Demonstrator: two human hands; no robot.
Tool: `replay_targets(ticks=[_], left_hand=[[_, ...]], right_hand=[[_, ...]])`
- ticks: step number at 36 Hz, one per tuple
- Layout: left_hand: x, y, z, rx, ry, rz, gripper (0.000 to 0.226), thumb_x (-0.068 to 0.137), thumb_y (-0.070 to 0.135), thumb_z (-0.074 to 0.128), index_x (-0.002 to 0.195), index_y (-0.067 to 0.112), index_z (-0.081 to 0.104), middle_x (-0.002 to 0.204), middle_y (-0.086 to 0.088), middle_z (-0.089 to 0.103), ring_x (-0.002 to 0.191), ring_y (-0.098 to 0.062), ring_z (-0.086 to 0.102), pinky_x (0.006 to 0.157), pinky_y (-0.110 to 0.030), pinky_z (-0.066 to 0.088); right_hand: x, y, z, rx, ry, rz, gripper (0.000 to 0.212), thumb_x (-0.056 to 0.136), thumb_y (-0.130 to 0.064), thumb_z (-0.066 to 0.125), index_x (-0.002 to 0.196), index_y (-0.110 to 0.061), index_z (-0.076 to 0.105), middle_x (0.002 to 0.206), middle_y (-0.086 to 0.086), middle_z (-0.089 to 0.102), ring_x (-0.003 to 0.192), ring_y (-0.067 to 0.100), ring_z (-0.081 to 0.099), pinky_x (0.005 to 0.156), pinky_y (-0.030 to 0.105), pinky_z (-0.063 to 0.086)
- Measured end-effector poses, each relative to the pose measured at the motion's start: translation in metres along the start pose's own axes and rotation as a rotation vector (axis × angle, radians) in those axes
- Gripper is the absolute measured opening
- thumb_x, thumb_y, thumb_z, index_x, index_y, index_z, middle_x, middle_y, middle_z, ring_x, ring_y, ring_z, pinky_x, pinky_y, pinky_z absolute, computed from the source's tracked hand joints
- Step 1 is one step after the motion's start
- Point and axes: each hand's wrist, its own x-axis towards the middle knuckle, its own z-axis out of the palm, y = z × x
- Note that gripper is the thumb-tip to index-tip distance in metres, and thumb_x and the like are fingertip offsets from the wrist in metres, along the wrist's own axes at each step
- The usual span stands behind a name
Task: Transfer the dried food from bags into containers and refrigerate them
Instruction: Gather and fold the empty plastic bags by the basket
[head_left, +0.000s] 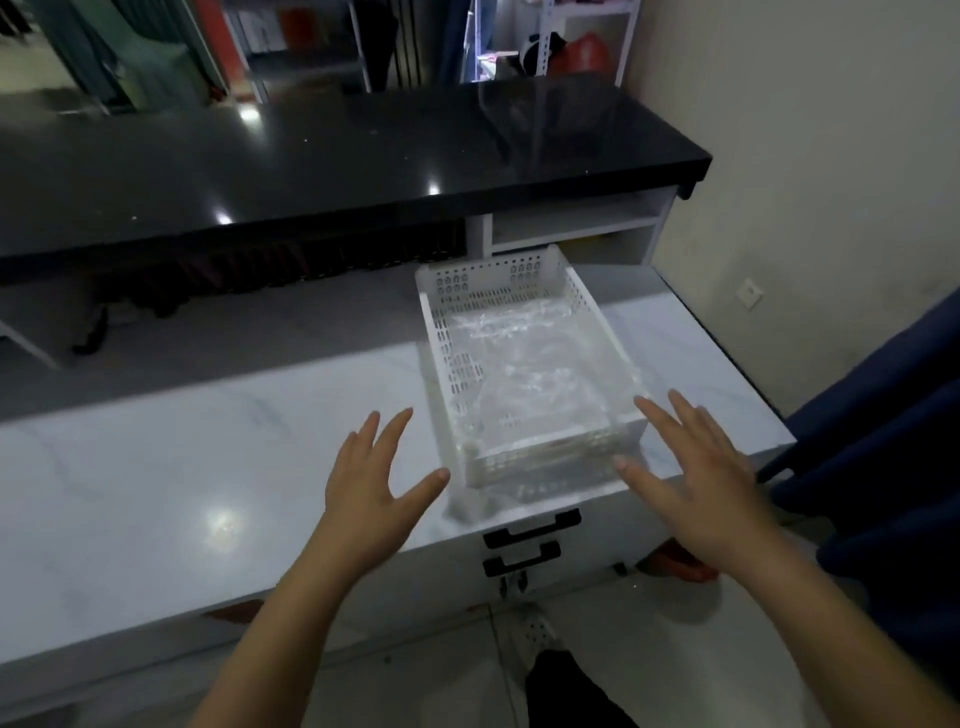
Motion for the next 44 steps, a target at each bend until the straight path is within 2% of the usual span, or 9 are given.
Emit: replay_targets(ticks=[8,15,20,26,28,30,32,39,44], left_hand=[[0.130,0.084,-0.015,0.091,-0.006,0.046,0.067,0.094,0.046,0.063,0.153,0.033,0.034,0.162,0.005,0.030,0.148,-0.020,0.027,0.119,-0.044,0.025],[0.254,0.121,0.018,0.268,-0.303,0.041,0.066,0.096,0.031,0.063,0.155,0.026,0.033,0.162,-0.003,0.033,0.145,-0.026,0.035,0.118,-0.041,0.033],[0.310,0.120,0.043,0.350,-0.384,-0.064,0.075,0.091,0.023,0.070,0.155,0.026,0.032,0.159,-0.007,0.037,0.140,-0.030,0.042,0.113,-0.041,0.037],[0.332,0.117,0.050,0.448,-0.440,-0.019,0.050,0.083,0.012,0.078,0.130,0.018,0.062,0.142,-0.009,0.055,0.124,-0.029,0.054,0.102,-0.038,0.042],[0.332,0.119,0.042,0.424,-0.452,0.008,0.036,0.086,0.012,0.076,0.120,0.017,0.068,0.129,-0.007,0.063,0.103,-0.020,0.062,0.092,-0.032,0.047],[0.326,0.123,0.024,0.341,-0.434,0.015,0.022,0.088,0.010,0.073,0.106,0.020,0.070,0.113,-0.003,0.070,0.081,-0.009,0.064,0.073,-0.023,0.049],[0.312,0.126,-0.003,0.251,-0.408,0.010,0.018,0.089,0.009,0.071,0.094,0.026,0.067,0.098,-0.002,0.072,0.076,-0.009,0.069,0.064,-0.021,0.053],[0.216,0.081,-0.105,-0.196,-0.059,-0.104,0.016,0.089,0.009,0.073,0.103,0.019,0.071,0.084,-0.001,0.077,0.073,-0.017,0.075,0.058,-0.026,0.059],[0.135,0.005,-0.126,-0.521,0.261,-0.312,0.020,0.087,0.003,0.073,0.103,0.014,0.072,0.086,-0.011,0.076,0.070,-0.022,0.075,0.051,-0.029,0.057]], right_hand=[[0.140,0.005,-0.026,-0.140,-0.154,-0.171,0.071,0.089,-0.074,0.039,0.153,-0.050,0.022,0.167,-0.011,0.011,0.154,0.016,0.004,0.122,0.052,0.007],[0.195,0.009,-0.010,-0.400,-0.471,-0.327,0.065,0.092,-0.076,0.027,0.150,-0.046,0.033,0.165,-0.011,0.023,0.154,0.019,0.007,0.120,0.056,-0.004],[0.189,0.026,-0.001,-0.416,-0.595,-0.366,0.067,0.093,-0.076,0.022,0.149,-0.043,0.039,0.166,-0.009,0.022,0.154,0.020,0.001,0.118,0.056,-0.012],[0.180,0.043,0.003,-0.409,-0.604,-0.418,0.074,0.089,-0.080,0.014,0.149,-0.044,0.036,0.166,-0.012,0.018,0.155,0.018,-0.001,0.117,0.057,-0.017],[0.180,0.043,0.001,-0.370,-0.584,-0.426,0.079,0.084,-0.083,0.009,0.150,-0.046,0.032,0.166,-0.014,0.017,0.155,0.016,-0.001,0.118,0.055,-0.017],[0.181,0.040,-0.003,-0.301,-0.525,-0.447,0.082,0.082,-0.085,0.006,0.150,-0.048,0.031,0.166,-0.015,0.016,0.154,0.014,0.001,0.120,0.052,-0.015],[0.183,0.032,-0.010,-0.225,-0.449,-0.457,0.082,0.081,-0.086,0.006,0.150,-0.050,0.031,0.166,-0.017,0.016,0.154,0.011,0.005,0.121,0.048,-0.011],[0.207,-0.006,-0.020,0.030,-0.272,-0.406,0.068,0.085,-0.074,0.032,0.144,-0.043,0.047,0.159,-0.010,0.036,0.148,0.011,0.028,0.121,0.047,0.017],[0.226,-0.020,-0.009,0.041,-0.306,-0.331,0.050,0.092,-0.059,0.053,0.139,-0.041,0.051,0.153,-0.011,0.045,0.140,0.015,0.042,0.117,0.049,0.033]])
